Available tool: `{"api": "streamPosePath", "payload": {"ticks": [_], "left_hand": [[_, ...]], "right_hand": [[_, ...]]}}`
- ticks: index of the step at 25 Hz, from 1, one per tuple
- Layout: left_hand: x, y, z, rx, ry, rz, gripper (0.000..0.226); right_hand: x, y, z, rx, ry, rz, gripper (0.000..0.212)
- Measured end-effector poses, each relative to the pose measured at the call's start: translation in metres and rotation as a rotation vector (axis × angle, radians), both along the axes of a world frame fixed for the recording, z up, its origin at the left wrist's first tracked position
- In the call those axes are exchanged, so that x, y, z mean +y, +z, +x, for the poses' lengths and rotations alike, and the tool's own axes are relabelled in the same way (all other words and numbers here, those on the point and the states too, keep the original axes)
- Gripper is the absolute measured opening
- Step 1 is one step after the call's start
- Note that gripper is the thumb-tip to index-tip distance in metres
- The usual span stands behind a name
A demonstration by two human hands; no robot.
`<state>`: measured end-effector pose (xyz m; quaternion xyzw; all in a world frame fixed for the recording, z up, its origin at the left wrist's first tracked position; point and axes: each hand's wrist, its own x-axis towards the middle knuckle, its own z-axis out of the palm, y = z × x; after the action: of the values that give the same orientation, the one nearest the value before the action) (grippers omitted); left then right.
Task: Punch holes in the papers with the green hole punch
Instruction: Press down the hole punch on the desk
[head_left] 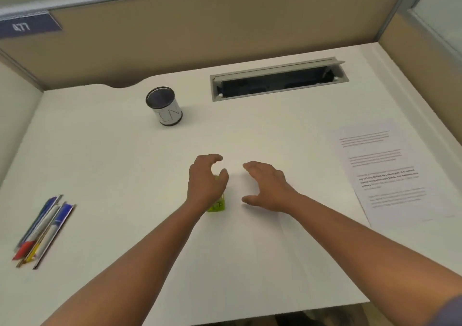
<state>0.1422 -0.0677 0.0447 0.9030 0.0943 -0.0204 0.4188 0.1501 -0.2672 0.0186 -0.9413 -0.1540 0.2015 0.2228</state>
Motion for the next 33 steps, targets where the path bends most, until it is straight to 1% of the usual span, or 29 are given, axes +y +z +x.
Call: {"api": "streamPosePath", "payload": {"ticks": [2,5,8,11,18,19,21,22,23,25,28,30,33], "left_hand": [[0.024,-0.005,-0.005,0.130,0.096,-0.013,0.040],[0.042,-0.015,-0.008,0.277,0.126,-0.127,0.048],[0.049,-0.023,-0.003,0.400,0.140,-0.230,0.054],[0.053,-0.027,0.006,0.477,0.136,-0.256,0.059],[0.057,-0.028,0.019,0.574,0.102,-0.235,0.065],[0.057,-0.029,0.020,0.577,0.093,-0.200,0.065],[0.055,-0.030,0.021,0.568,0.056,-0.051,0.064],[0.054,-0.029,0.024,0.587,0.047,0.001,0.065],[0.053,-0.026,0.027,0.625,0.050,0.013,0.065],[0.051,-0.018,0.031,0.680,0.035,0.012,0.064],[0.049,-0.014,0.029,0.640,-0.013,0.023,0.049],[0.049,-0.018,0.023,0.610,-0.003,-0.032,0.042],[0.048,-0.019,0.019,0.580,0.068,-0.122,0.040]], "right_hand": [[0.027,-0.009,-0.004,0.026,0.050,-0.017,0.107],[0.054,-0.021,-0.005,0.030,0.075,-0.074,0.117],[0.070,-0.026,0.000,0.026,0.064,-0.126,0.119],[0.074,-0.029,0.003,0.023,0.054,-0.144,0.115],[0.074,-0.031,0.005,0.022,0.038,-0.149,0.115],[0.074,-0.033,0.004,0.022,0.037,-0.147,0.115],[0.073,-0.034,0.004,0.023,0.032,-0.143,0.114],[0.074,-0.035,0.005,0.029,0.029,-0.144,0.114],[0.074,-0.034,0.005,0.036,0.031,-0.147,0.114],[0.074,-0.034,0.005,0.045,0.031,-0.141,0.115],[0.072,-0.032,0.004,0.063,0.012,-0.108,0.115],[0.072,-0.031,0.002,0.069,0.011,-0.096,0.115],[0.071,-0.029,0.002,0.083,0.006,-0.080,0.116]]}}
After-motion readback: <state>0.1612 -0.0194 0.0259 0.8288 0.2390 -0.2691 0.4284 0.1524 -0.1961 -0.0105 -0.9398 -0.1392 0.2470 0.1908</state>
